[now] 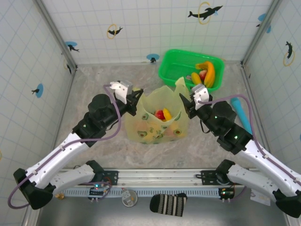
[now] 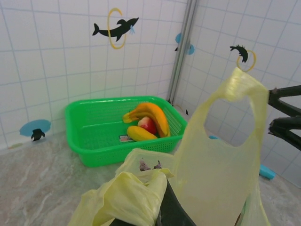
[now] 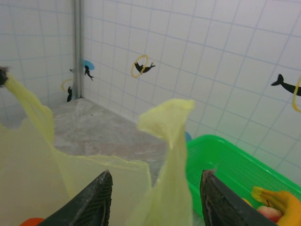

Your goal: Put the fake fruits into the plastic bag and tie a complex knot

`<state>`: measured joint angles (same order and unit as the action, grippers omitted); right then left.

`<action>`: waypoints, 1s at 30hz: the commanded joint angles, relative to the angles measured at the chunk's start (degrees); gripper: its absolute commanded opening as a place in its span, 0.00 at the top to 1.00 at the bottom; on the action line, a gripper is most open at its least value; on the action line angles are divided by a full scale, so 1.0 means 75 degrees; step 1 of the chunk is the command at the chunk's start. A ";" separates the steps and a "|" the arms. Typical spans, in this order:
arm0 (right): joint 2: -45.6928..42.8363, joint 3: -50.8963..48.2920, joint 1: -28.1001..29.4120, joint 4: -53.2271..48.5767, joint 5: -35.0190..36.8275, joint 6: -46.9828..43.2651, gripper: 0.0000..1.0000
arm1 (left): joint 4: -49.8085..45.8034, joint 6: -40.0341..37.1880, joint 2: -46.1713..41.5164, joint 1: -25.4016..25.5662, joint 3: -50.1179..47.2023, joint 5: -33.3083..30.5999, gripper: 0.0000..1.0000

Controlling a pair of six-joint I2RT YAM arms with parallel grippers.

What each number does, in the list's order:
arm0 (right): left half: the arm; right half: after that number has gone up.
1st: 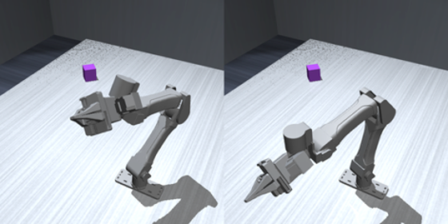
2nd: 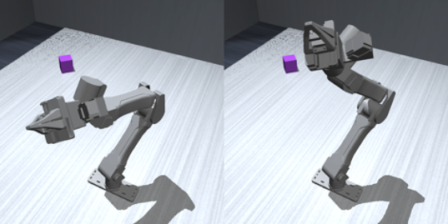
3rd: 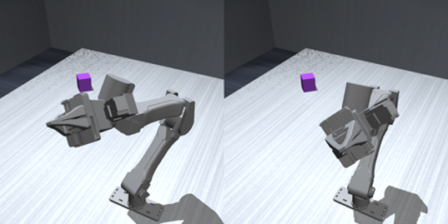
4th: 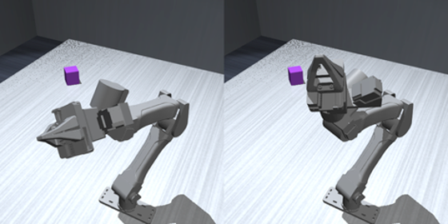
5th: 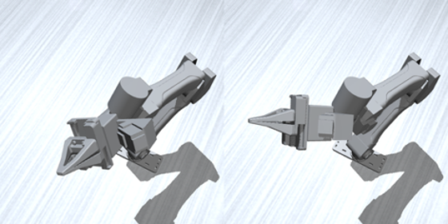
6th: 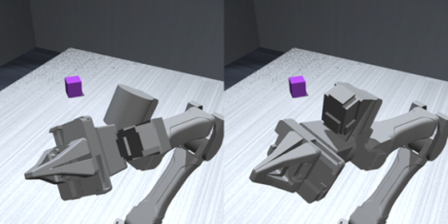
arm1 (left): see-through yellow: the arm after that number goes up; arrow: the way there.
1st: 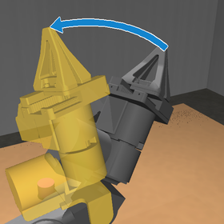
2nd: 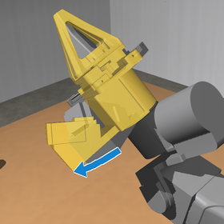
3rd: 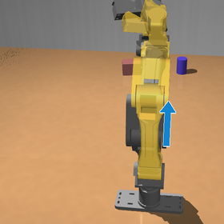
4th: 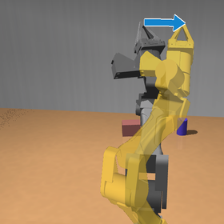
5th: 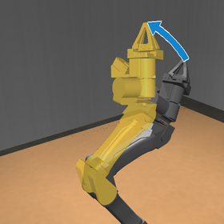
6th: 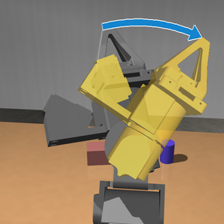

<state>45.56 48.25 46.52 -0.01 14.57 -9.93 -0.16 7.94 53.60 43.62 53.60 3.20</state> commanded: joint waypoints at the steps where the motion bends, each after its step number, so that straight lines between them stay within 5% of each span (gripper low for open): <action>1: -0.0177 0.0721 0.0081 0.0278 -0.1174 -0.0115 0.47 | 0.0144 -0.0149 -0.0166 0.0044 -0.0022 0.0540 1.00; 5: 0.0081 0.1221 0.0146 0.0131 -0.2587 -0.0175 0.46 | 0.0295 -0.0287 -0.0105 0.0044 -0.0054 0.0638 1.00; 17: 0.2255 0.0911 0.0182 0.1071 -0.4330 -0.0091 0.08 | 0.0514 -0.0590 0.0154 0.0044 0.0165 0.0877 1.00; 30: 0.4449 0.1337 -0.0392 0.3078 -0.5702 0.0657 0.10 | 0.0580 -0.0869 0.0050 0.0044 0.0044 0.1269 1.00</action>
<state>76.69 55.66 44.10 16.40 -24.77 -7.42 2.02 2.94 54.76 43.62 53.60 10.07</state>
